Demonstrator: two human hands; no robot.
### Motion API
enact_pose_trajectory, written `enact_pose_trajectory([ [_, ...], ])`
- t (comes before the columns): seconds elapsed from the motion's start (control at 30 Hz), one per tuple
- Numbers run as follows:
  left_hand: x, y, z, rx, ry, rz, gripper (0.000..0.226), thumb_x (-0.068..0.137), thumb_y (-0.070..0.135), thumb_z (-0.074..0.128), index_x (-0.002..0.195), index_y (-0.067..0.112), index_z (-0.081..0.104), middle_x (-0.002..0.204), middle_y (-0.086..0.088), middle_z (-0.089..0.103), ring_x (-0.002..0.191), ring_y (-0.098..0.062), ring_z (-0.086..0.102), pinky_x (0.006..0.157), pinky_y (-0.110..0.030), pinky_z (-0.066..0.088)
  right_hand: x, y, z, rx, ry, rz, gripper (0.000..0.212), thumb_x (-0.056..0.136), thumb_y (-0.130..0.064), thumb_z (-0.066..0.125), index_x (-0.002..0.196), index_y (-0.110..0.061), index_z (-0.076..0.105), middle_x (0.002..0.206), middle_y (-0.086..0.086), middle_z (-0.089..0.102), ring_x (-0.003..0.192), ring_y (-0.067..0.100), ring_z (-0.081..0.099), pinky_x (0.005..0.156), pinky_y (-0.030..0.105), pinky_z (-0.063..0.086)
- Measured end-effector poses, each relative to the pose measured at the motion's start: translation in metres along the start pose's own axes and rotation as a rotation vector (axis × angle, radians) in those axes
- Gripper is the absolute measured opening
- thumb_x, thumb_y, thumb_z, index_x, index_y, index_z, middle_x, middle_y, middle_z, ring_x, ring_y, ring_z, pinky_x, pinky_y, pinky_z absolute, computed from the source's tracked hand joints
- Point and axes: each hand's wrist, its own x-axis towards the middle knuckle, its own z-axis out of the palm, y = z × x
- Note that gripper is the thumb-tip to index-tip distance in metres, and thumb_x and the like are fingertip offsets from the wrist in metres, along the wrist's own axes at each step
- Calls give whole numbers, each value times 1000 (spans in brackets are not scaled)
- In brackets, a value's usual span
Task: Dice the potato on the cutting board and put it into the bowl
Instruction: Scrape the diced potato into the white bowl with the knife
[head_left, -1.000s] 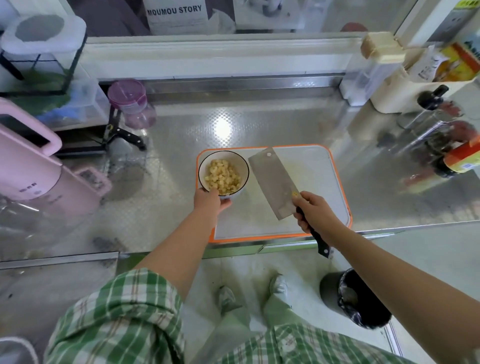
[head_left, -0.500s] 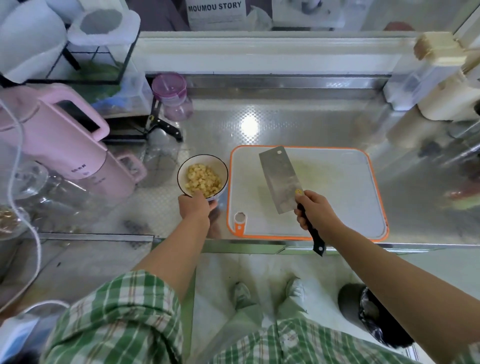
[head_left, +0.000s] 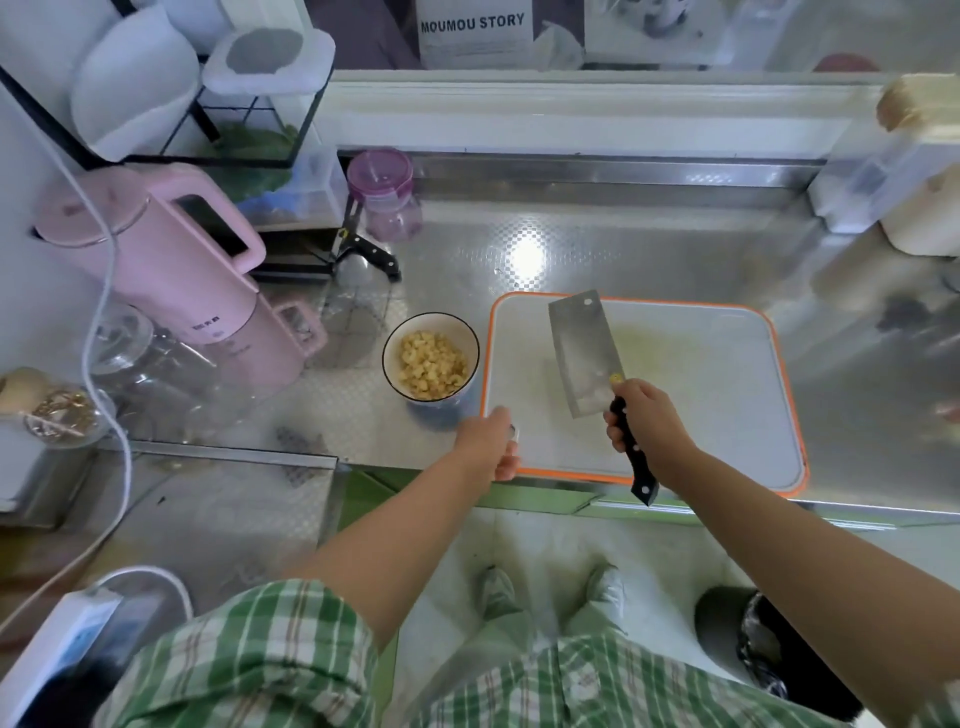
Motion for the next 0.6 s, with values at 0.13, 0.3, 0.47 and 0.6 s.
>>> enact_pose_trajectory([
  [0.13, 4, 3, 32, 696, -35, 419, 27, 95, 19, 41, 108, 4, 59, 109, -13, 63, 98, -30, 59, 80, -31, 45, 4, -3, -32, -33, 130, -43, 16, 89, -12, 34, 76, -13, 43, 67, 9, 49, 53, 21, 40, 49, 29, 35],
  [0.3, 8, 15, 83, 1039, 19, 704, 34, 91, 18, 46, 124, 12, 55, 126, -14, 53, 117, -31, 48, 97, -36, 42, 4, 2, -108, -442, 338, -291, 24, 92, -10, 47, 108, -24, 58, 88, -1, 59, 76, 22, 53, 64, 30, 39],
  [0.47, 11, 20, 134, 1289, -11, 811, 53, 94, 20, 45, 146, 17, 32, 157, -12, 18, 144, -27, 14, 111, -37, 26, 21, 26, -188, -745, 521, -239, 42, 89, -4, 51, 128, -18, 56, 112, 22, 55, 96, 39, 55, 83, 39, 45],
  [0.6, 14, 18, 157, 1346, -25, 719, 58, 95, 22, 45, 149, 17, 25, 159, -12, 8, 145, -28, 9, 113, -36, 23, 30, 44, -223, -818, 564, -142, 53, 84, 5, 47, 133, -13, 54, 114, 31, 50, 102, 43, 50, 88, 40, 42],
])
